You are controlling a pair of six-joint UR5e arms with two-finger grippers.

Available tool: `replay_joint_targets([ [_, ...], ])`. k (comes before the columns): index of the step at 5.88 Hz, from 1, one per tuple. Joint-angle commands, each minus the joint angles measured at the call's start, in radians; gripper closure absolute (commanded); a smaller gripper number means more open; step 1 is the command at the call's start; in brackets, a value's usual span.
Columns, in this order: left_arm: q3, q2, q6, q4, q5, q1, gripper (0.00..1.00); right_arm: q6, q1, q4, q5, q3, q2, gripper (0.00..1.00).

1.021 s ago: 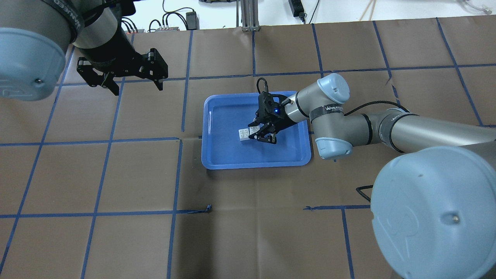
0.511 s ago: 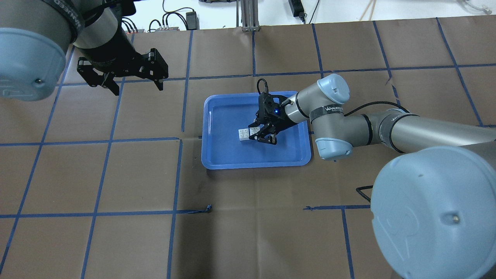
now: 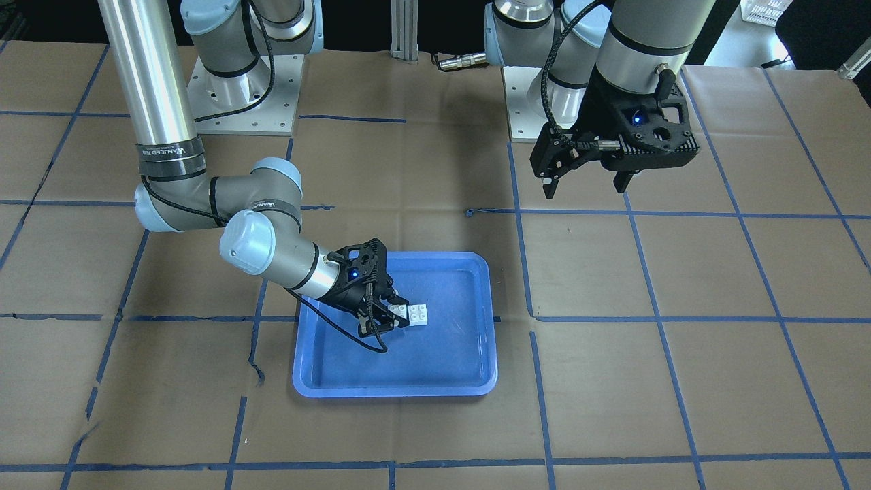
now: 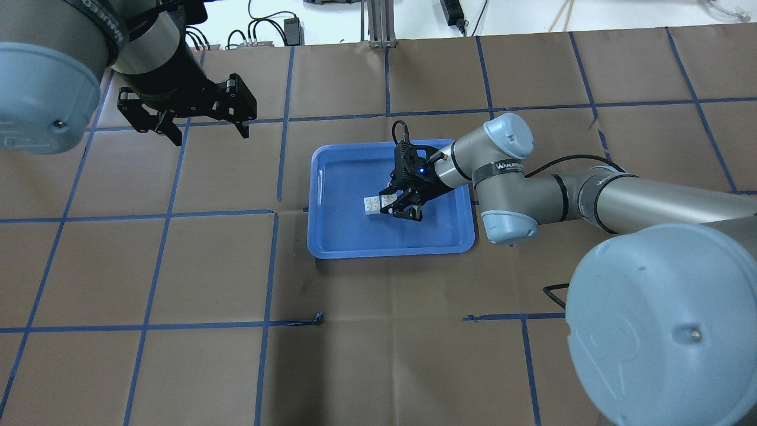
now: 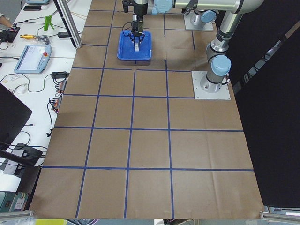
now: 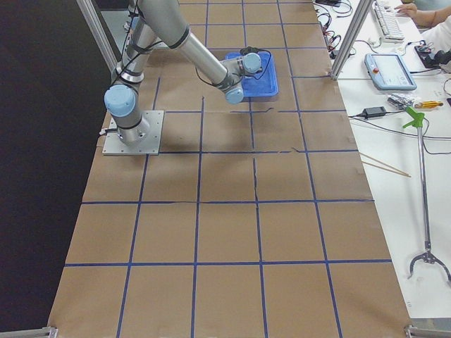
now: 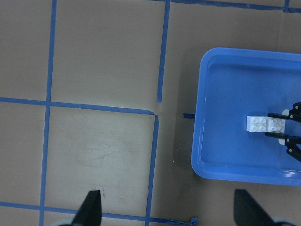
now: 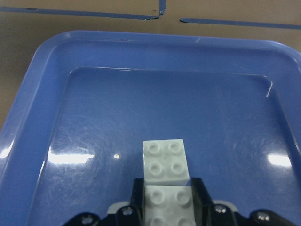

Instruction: Assemble white blocks and place on blue tray

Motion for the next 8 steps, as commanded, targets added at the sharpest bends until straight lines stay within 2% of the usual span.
replay_joint_targets([
  [1, 0.000, 0.000, 0.000, 0.001, 0.000, 0.001, 0.01, 0.000, 0.000, 0.000, 0.001, 0.000, 0.000, 0.69],
  [8, 0.000, 0.000, 0.000, 0.001, 0.000, 0.003, 0.01, -0.002, 0.002, 0.003, 0.001, 0.000, 0.000, 0.67],
])
